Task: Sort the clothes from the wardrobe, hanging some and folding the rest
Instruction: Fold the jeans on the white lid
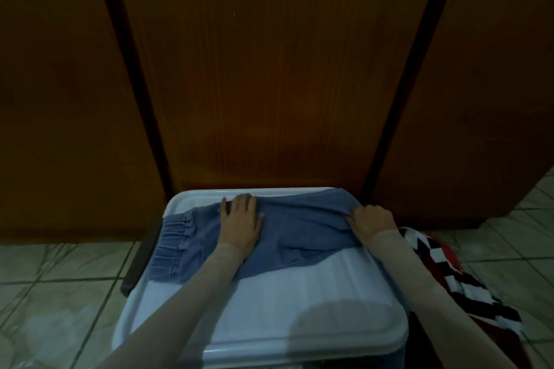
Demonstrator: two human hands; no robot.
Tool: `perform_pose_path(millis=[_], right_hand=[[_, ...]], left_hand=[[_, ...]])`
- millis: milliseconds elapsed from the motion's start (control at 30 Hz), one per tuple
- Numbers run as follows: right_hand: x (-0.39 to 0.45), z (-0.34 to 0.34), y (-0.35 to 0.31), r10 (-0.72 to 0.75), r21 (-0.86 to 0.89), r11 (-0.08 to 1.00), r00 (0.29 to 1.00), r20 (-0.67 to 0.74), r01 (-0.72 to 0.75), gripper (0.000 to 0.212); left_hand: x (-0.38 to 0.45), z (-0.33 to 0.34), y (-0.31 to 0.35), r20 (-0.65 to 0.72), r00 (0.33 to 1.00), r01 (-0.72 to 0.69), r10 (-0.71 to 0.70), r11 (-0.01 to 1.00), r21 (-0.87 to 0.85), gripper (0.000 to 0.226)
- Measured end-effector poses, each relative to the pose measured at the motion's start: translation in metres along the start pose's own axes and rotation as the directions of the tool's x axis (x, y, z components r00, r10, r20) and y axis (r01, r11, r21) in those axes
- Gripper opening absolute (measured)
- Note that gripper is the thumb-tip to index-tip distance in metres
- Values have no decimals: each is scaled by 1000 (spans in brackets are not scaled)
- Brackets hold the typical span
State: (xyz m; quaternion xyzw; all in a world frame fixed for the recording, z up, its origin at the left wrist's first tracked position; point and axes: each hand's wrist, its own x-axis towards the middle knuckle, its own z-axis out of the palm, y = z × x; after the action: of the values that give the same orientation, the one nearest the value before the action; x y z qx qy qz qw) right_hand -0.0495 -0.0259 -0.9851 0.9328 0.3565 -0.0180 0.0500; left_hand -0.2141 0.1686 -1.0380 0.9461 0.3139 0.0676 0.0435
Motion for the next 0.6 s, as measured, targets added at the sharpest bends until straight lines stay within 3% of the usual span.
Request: perform_pose_path(millis=[100, 167, 300, 400, 467, 600], right_hand=[[-4, -2, -2, -27, -98, 995, 1000, -5, 26, 35], [-11, -3, -3, -56, -146, 988, 998, 3, 56, 34], [-27, -5, 5, -37, -88, 995, 997, 66, 42, 36], [-41, 6, 13, 32, 240, 968, 985, 168, -73, 36], [-48, 9, 15, 41, 363, 924, 974, 223, -122, 39], [-57, -2, 11, 3, 219, 973, 959, 282, -68, 67]], left_hand=[[-8, 17, -2, 149, 974, -160, 170, 984, -73, 122], [-9, 21, -8, 186, 958, -215, 219, 976, -37, 131], [-17, 18, -16, 186, 925, -329, 331, 943, -41, 121], [-22, 18, -22, 200, 891, -400, 408, 913, -78, 113], [-23, 14, -20, 204, 885, -407, 419, 908, -98, 104], [-25, 0, 20, 144, 944, -298, 297, 954, -13, 59]])
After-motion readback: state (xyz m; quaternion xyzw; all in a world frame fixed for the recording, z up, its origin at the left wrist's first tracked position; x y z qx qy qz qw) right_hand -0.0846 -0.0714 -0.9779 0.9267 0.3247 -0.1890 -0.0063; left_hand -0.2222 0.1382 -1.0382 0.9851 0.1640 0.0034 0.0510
